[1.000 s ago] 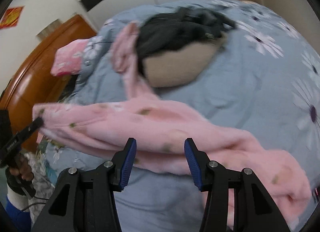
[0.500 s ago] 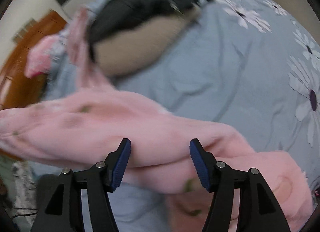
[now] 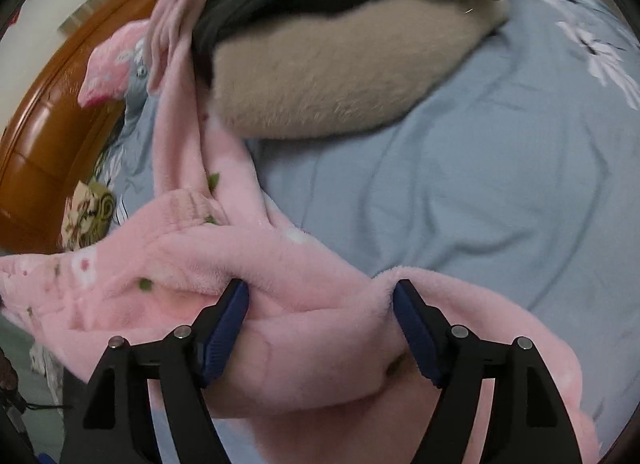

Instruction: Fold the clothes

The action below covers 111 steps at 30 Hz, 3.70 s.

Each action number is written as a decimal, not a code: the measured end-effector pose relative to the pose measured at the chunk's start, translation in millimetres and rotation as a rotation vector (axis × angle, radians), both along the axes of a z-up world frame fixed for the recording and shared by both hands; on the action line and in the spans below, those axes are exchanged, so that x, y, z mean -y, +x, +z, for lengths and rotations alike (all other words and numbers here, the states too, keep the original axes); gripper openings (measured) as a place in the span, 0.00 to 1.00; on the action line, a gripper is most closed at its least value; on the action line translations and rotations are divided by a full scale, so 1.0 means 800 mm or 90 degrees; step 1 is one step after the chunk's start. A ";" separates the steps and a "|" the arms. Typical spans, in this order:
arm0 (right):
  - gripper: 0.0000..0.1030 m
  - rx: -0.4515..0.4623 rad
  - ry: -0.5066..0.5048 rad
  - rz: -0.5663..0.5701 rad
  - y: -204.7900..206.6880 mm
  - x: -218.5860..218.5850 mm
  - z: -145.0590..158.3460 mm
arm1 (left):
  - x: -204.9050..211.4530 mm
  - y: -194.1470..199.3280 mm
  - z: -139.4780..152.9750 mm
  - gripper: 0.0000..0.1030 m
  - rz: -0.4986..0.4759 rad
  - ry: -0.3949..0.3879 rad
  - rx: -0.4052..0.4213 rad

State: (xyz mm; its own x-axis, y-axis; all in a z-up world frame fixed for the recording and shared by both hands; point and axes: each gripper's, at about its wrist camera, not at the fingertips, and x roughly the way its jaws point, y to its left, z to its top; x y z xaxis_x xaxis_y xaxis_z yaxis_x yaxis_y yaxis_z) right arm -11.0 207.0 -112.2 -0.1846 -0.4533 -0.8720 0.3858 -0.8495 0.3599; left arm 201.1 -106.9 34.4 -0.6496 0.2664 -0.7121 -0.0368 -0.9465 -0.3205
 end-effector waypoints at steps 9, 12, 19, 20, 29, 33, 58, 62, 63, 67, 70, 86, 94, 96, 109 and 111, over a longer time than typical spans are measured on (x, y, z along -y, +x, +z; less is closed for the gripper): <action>0.66 0.004 -0.031 -0.018 0.013 0.007 -0.011 | 0.000 -0.006 -0.006 0.12 0.005 -0.003 0.018; 0.27 -0.005 -0.045 -0.048 0.020 -0.002 -0.002 | 0.000 -0.007 -0.005 0.12 0.005 -0.002 0.018; 0.00 -0.057 -0.100 -0.100 0.027 -0.040 0.052 | 0.001 -0.038 0.000 0.12 -0.005 -0.014 0.017; 0.00 -0.069 -0.105 -0.100 0.026 -0.046 0.066 | -0.001 -0.047 0.004 0.12 -0.006 -0.013 0.013; 0.39 -0.059 -0.073 -0.022 0.006 -0.013 0.065 | -0.019 -0.063 0.018 0.12 -0.018 -0.017 -0.009; 0.54 -0.023 -0.064 0.030 -0.003 -0.003 0.039 | -0.008 -0.062 0.009 0.12 -0.005 -0.020 0.007; 0.08 -0.193 -0.167 -0.111 0.028 -0.116 0.192 | -0.049 -0.170 0.056 0.13 -0.076 -0.082 -0.043; 0.08 -0.305 -0.204 -0.150 0.055 -0.161 0.292 | -0.066 -0.214 0.125 0.13 -0.101 -0.115 -0.143; 0.08 -0.313 -0.211 -0.141 0.064 -0.158 0.302 | -0.064 -0.222 0.133 0.13 -0.102 -0.121 -0.156; 0.08 -0.301 -0.228 -0.072 0.111 -0.129 0.312 | -0.040 -0.254 0.126 0.14 -0.085 -0.131 -0.154; 0.08 -0.221 -0.247 0.007 0.147 -0.075 0.264 | -0.002 -0.269 0.080 0.14 -0.038 -0.099 -0.092; 0.08 0.075 -0.340 0.159 0.193 0.231 0.098 | 0.171 -0.210 -0.055 0.17 0.134 0.002 0.093; 0.13 0.060 -0.226 0.137 0.173 0.269 0.076 | 0.183 -0.158 -0.128 0.57 0.177 0.096 0.209; 0.29 0.055 -0.224 0.138 0.170 0.264 0.077 | 0.179 -0.142 -0.136 0.57 0.181 0.131 0.226; 0.47 -0.134 -0.105 -0.189 0.200 -0.051 0.152 | 0.080 -0.059 -0.122 0.65 0.148 0.101 0.232; 0.48 -0.144 -0.059 -0.283 0.213 -0.124 0.152 | 0.062 -0.058 -0.129 0.65 0.143 0.056 0.253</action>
State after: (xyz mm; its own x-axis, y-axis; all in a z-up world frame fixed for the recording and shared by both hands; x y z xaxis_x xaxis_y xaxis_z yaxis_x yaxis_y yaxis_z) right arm 159.1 306.4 9.3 -0.5570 -0.3617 -0.7476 0.0710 -0.9176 0.3911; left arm 154.7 -156.6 -69.1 -0.3791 0.2209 -0.8986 0.3078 -0.8857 -0.3476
